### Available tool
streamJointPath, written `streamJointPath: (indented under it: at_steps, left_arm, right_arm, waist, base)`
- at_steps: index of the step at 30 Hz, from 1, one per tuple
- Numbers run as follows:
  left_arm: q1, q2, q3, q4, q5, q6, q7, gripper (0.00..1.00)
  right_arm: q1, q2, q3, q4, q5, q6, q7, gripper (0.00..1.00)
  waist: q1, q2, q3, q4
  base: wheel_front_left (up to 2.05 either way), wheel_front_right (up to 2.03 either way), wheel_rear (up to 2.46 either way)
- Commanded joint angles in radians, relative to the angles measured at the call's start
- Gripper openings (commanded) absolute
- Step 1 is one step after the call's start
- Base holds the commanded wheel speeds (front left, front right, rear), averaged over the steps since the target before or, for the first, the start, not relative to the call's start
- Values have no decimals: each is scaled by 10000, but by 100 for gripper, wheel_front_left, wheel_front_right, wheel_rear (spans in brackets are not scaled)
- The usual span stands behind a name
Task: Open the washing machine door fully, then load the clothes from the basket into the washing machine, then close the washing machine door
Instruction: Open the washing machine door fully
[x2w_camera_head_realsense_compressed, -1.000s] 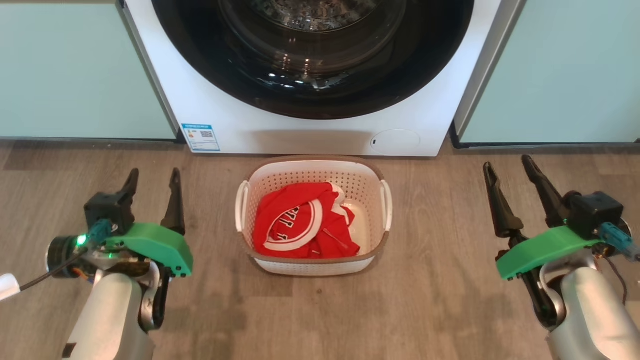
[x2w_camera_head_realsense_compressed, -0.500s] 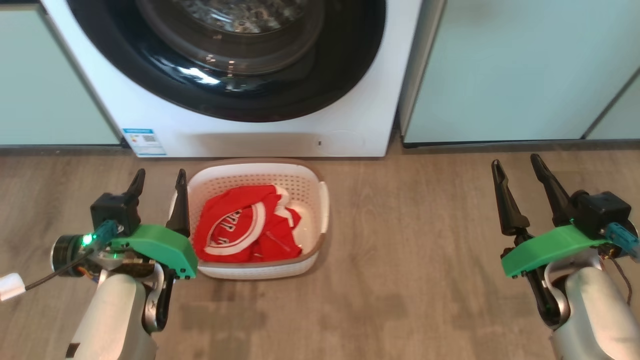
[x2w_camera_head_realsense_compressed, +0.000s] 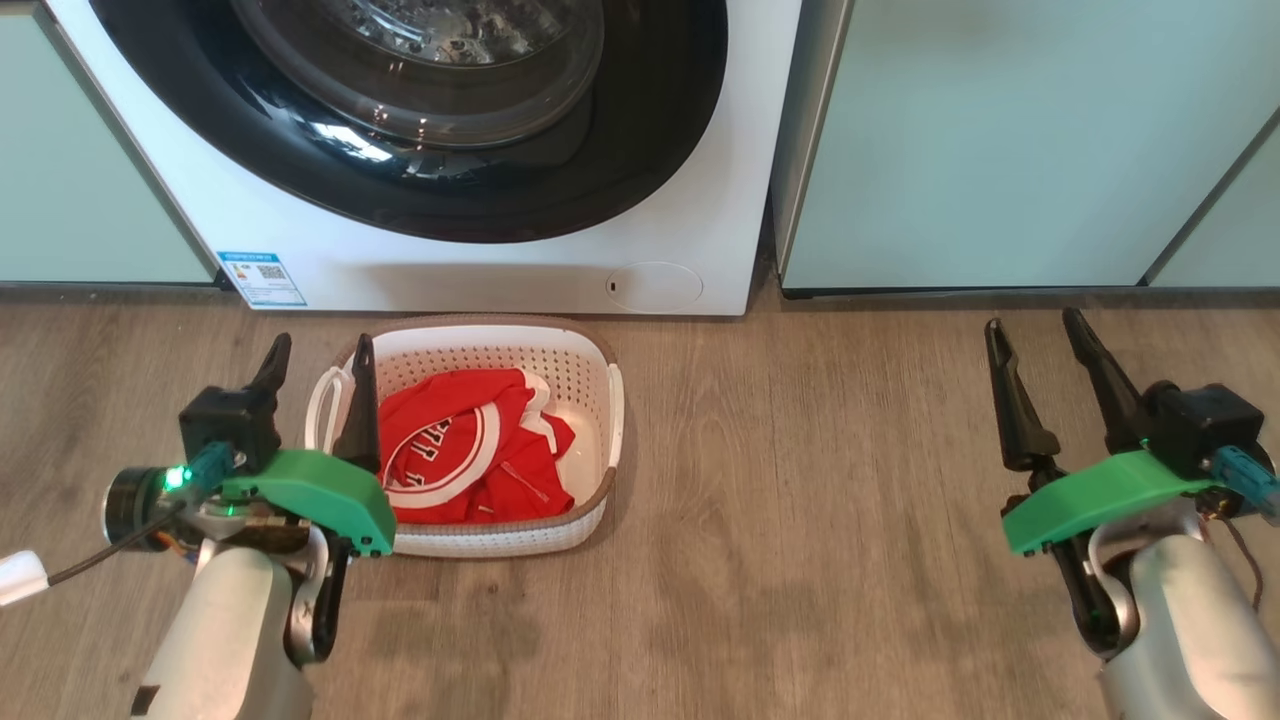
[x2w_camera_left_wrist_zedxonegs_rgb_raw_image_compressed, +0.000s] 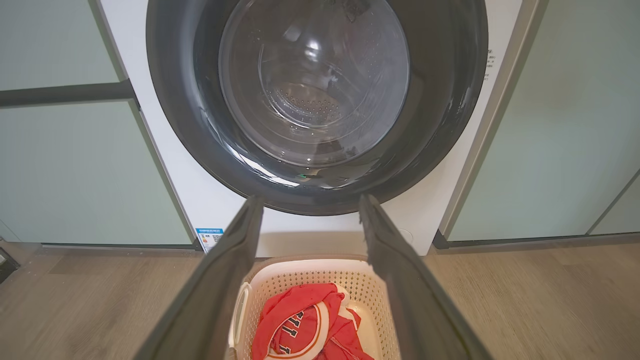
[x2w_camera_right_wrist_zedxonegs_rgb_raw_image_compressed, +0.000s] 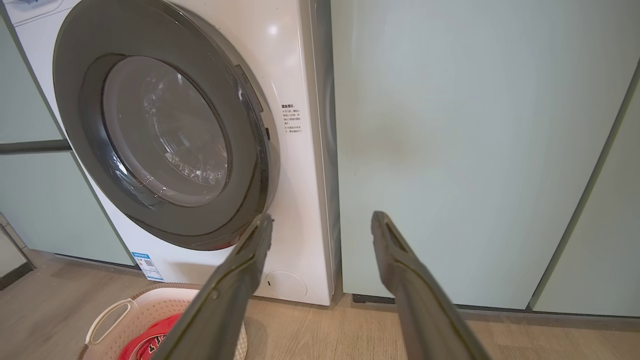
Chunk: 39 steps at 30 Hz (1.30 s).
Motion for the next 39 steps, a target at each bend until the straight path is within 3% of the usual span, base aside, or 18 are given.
streamJointPath:
  at_steps: [1,29,30,39]
  left_arm:
    - [-549,307,318,-349,-88,38,-105,100]
    - [-583,388,140,-349,-260,183,-164,100]
    - [-587,391,133,-359,-265,190,-165,100]
    - [-630,411,76,-491,-304,261,-189,100]
  right_arm:
    - [-320,9,188,-288,-17,-2,-126,100]
    - [-335,40,123,-286,-5,-2,-156,100]
    - [-341,47,116,-290,18,-2,-156,0]
    - [-521,6,92,-291,577,-2,-142,0]
  waist:
    - [0,0,6,-8]
    - [0,0,113,-15]
    - [0,0,128,-13]
    - [0,0,299,6]
  base:
    - [0,0,0]
    - [0,0,0]
    - [0,0,0]
    - [0,0,0]
